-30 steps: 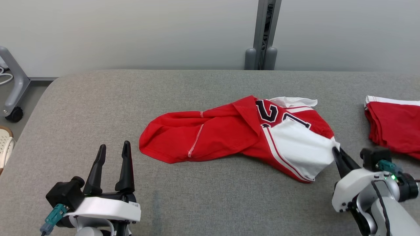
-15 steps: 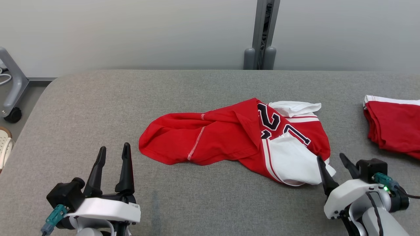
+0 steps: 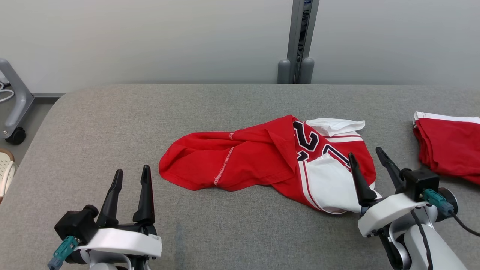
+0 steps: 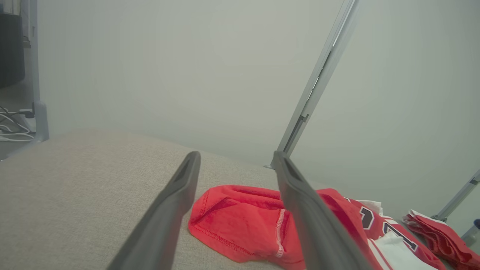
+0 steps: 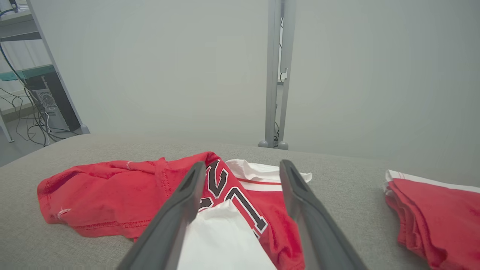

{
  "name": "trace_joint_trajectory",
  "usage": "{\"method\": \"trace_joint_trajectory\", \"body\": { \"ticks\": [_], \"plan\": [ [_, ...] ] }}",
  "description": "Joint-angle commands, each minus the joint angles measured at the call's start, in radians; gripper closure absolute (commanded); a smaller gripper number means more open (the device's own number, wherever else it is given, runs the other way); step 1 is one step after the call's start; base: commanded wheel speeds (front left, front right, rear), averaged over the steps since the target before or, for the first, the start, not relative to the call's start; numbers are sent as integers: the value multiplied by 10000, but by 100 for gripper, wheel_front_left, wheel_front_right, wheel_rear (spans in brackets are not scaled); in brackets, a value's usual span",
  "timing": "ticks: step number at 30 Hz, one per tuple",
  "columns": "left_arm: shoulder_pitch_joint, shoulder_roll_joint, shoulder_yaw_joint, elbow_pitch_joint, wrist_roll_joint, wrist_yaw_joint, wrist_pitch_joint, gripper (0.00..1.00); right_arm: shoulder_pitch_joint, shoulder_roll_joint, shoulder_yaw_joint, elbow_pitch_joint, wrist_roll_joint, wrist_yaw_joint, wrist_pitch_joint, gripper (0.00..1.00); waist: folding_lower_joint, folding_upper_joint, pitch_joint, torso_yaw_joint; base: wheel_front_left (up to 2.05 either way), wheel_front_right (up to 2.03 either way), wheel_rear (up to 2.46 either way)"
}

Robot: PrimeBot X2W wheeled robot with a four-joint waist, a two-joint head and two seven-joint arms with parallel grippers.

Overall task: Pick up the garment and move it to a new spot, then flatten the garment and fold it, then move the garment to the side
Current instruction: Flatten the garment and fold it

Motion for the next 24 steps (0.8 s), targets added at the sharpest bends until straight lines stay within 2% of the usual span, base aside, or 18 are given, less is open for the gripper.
{"method": "trace_joint_trajectory", "body": {
  "ticks": [1,14,18,24],
  "plan": [
    [62,42,-24,-47,37,-38,-2,0,191,-6,4,-79,-76,2,-104,0,0,0,-10,4,0,0,0],
    [208,42,-188,-62,-44,-11,-2,0,385,-27,-169,-23,-224,2,-154,0,0,0,98,-49,0,0,0],
    [172,42,-246,-71,-20,3,-2,0,422,37,-513,421,-191,2,72,0,0,0,247,-72,0,0,0],
    [-141,42,-364,-19,117,-55,-2,0,72,-52,-424,1231,-142,0,644,0,0,0,689,-44,0,0,0]
  ]
}}
